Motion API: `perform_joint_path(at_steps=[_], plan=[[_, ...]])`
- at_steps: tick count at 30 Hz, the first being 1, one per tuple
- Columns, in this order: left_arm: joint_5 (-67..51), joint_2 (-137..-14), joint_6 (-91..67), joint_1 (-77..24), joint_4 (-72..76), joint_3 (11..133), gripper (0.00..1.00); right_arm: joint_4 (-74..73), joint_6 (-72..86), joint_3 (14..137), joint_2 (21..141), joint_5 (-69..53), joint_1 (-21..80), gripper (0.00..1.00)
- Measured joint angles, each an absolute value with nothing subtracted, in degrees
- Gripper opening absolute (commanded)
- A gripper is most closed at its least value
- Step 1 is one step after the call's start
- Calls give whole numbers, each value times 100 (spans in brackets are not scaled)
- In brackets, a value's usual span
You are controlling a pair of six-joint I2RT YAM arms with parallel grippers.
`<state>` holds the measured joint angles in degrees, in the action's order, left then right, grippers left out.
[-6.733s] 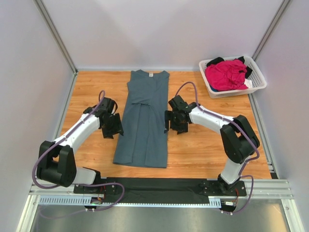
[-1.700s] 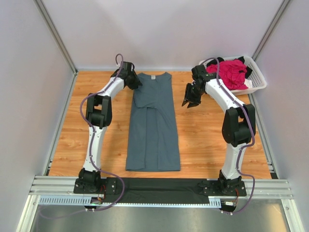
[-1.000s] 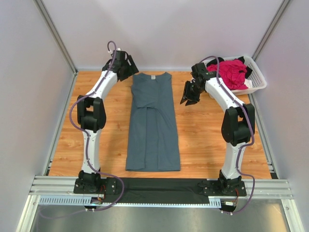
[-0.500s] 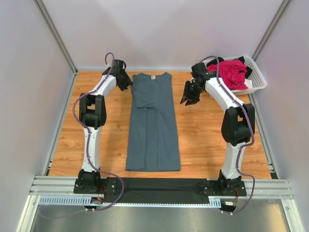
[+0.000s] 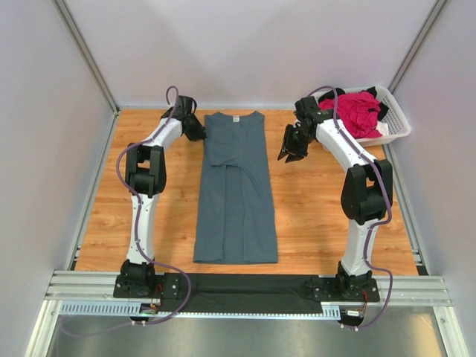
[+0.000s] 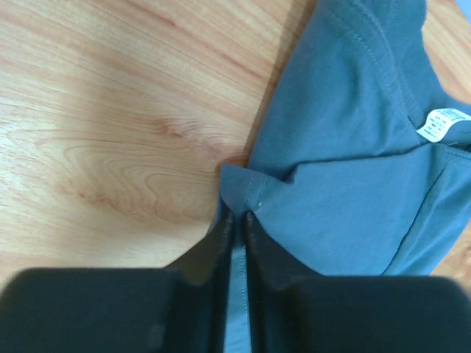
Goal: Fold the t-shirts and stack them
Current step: Fold the tshirt
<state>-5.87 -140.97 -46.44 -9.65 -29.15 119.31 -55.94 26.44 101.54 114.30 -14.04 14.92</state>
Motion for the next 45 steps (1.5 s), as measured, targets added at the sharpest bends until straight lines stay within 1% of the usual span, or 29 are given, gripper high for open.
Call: perform_joint_path(at_steps=[1, 2, 14, 24, 30, 33, 34, 39, 42, 43, 44, 45], plan=[[-596, -14114, -4652, -965, -2915, 11931, 9, -5596, 2644, 10154, 11430, -1402, 1492, 35], [-604, -14125, -4659, -965, -2912, 11931, 0, -5601, 2644, 10154, 11430, -1402, 1492, 35], [-882, -14035, -4648, -996, -2449, 11869, 0, -5607, 2644, 10154, 11500, -1406, 1492, 35], [-978, -13972, -4668, -1208, -2154, 11872, 0, -5610, 2644, 10154, 11607, -1406, 1492, 34], [-858, -13987, -4790, -1225, -2303, 11942, 3, -5610, 2637, 10154, 11607, -1441, 1492, 35], [-696, -14025, -4888, -1146, -2554, 12018, 12, -5610, 2604, 10154, 11614, -1511, 1492, 35], [-668, -14031, -4912, -1114, -2589, 12020, 17, -5610, 2602, 10160, 11620, -1525, 1492, 35], [-838, -14291, -4886, -891, -2779, 12169, 21, -5618, 2563, 10221, 11734, -1605, 1492, 35], [-1135, -14505, -4810, -797, -2773, 12407, 32, -5655, 2543, 10304, 11810, -1623, 1492, 35], [-1151, -14510, -4735, -788, -2779, 12427, 41, -5666, 2539, 10326, 11815, -1627, 1492, 35], [-1153, -14510, -4672, -786, -2788, 12429, 44, -5682, 2534, 10355, 11815, -1634, 1492, 35], [-1175, -14501, -4609, -788, -2757, 12438, 51, -5682, 2528, 10379, 11815, -1643, 1492, 35]])
